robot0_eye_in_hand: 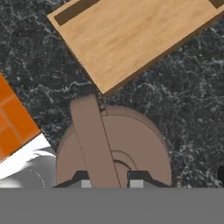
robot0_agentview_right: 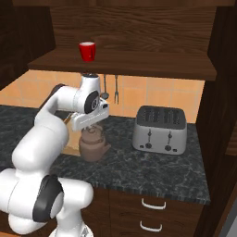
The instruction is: Pick the kettle from the counter and place it on the tray. Then pick the mug from the cabinet and place it on the tray. Then close the cabinet doors.
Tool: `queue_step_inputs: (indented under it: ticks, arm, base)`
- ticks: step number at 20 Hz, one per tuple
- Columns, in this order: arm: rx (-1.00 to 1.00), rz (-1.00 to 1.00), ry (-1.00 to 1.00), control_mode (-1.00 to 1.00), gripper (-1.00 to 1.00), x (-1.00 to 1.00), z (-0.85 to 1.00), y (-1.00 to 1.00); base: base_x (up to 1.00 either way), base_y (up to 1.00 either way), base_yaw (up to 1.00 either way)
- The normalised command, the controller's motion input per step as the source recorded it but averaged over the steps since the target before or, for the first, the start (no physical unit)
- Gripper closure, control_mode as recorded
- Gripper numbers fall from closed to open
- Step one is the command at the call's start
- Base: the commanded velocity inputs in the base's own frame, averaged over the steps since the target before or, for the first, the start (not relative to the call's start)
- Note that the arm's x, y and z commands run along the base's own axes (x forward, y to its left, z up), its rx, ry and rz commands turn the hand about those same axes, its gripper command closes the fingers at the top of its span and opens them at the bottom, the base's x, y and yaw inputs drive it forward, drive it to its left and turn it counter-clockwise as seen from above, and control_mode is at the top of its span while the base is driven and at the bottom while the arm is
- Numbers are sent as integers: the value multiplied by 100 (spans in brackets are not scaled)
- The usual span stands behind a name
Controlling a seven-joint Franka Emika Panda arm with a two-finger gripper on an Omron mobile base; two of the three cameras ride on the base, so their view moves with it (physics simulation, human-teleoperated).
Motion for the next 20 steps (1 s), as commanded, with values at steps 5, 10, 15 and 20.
queue_step_inputs:
  ticks: [5, 10, 15, 20]
  arm:
    - [0, 1, -16, -100, 100, 18, 15, 64]
    - [0, 1, -9, -100, 100, 34, 4, 59]
    - [0, 0, -5, -100, 100, 40, 0, 49]
    - [0, 0, 0, -100, 100, 49, 0, 37]
  base:
    - [0, 0, 0]
    - [0, 0, 0]
    - [0, 0, 0]
    - [0, 0, 0]
